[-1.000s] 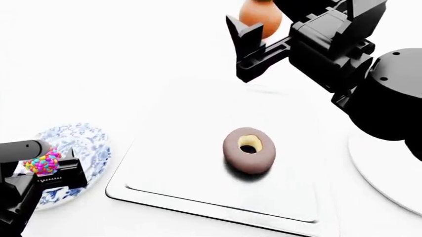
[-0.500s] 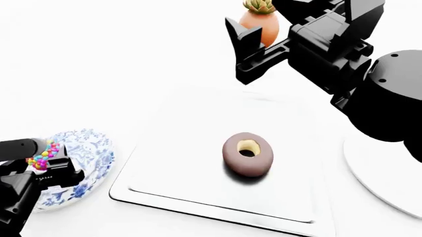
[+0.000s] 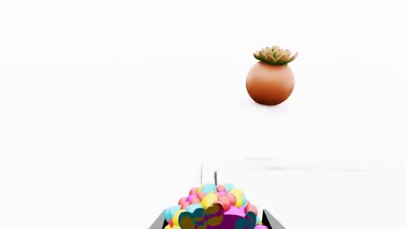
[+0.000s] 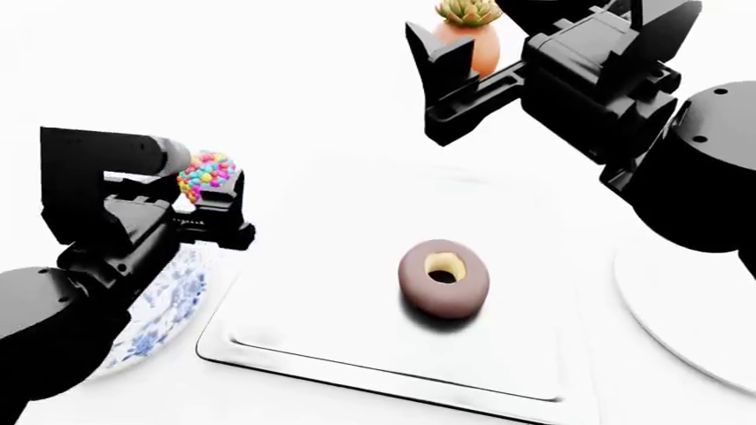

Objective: Move the dessert items from the plate to the tray.

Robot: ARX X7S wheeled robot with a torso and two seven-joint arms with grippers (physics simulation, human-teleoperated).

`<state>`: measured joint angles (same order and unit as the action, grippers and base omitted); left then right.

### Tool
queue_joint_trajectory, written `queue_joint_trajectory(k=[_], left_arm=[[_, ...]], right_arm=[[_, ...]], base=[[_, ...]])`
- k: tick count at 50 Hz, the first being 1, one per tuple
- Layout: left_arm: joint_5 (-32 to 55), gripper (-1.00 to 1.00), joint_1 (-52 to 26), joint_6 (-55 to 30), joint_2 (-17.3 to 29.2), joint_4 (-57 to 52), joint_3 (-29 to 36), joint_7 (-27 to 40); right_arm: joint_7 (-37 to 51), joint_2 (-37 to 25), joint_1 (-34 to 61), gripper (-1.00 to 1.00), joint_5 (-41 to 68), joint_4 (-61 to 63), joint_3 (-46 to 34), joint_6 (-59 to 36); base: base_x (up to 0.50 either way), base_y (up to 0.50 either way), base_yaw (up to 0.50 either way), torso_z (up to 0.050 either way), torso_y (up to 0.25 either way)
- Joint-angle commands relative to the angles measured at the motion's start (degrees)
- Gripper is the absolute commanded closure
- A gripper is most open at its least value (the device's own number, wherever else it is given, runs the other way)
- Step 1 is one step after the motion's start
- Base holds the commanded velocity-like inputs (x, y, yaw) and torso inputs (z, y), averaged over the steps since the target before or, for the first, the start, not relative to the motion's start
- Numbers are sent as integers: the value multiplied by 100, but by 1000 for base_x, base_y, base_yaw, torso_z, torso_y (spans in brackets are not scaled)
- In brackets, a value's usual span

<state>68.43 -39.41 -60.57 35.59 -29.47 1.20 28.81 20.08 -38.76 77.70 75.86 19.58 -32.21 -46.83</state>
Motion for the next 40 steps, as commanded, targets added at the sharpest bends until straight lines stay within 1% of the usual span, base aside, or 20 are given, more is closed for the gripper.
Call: queue_joint_trajectory(k=[1, 4, 10, 16, 22, 34, 39, 40], left_arm=[[-140, 100, -1655, -223, -741, 1040, 1345, -810], [-232, 100, -1596, -101, -857, 1186, 1452, -967], [-245, 100, -1447, 19, -1033, 1417, 1590, -1198], [-58, 100, -1249, -61, -1103, 1387, 1653, -1194], [260, 100, -1190, -231, -1125, 1265, 1573, -947], [1358, 100, -1269, -693, -972, 660, 1163, 150], [1277, 100, -1276, -630, -958, 666, 1152, 189], [1224, -100, -1257, -595, -961, 688, 1153, 172]], right_arm=[[122, -63, 70, -100, 112, 73, 60, -54], [144, -76, 73, -100, 120, 72, 61, -66], [187, -32, 139, -100, 156, 70, 52, -96], [204, -13, 163, -100, 158, 56, 50, -95], [171, 15, 140, -100, 121, 14, 38, -55], [70, 26, 92, -100, 82, -76, 20, 0], [56, 30, 78, -100, 79, -73, 11, 11], [55, 23, 74, -100, 80, -69, 12, 10]], base=[[0, 0, 0, 50, 8], [0, 0, 0, 50, 5], [0, 0, 0, 0, 0], [0, 0, 0, 0, 0], [0, 0, 0, 0, 0], [0, 0, 0, 0, 0], [0, 0, 0, 0, 0], [0, 0, 0, 0, 0]])
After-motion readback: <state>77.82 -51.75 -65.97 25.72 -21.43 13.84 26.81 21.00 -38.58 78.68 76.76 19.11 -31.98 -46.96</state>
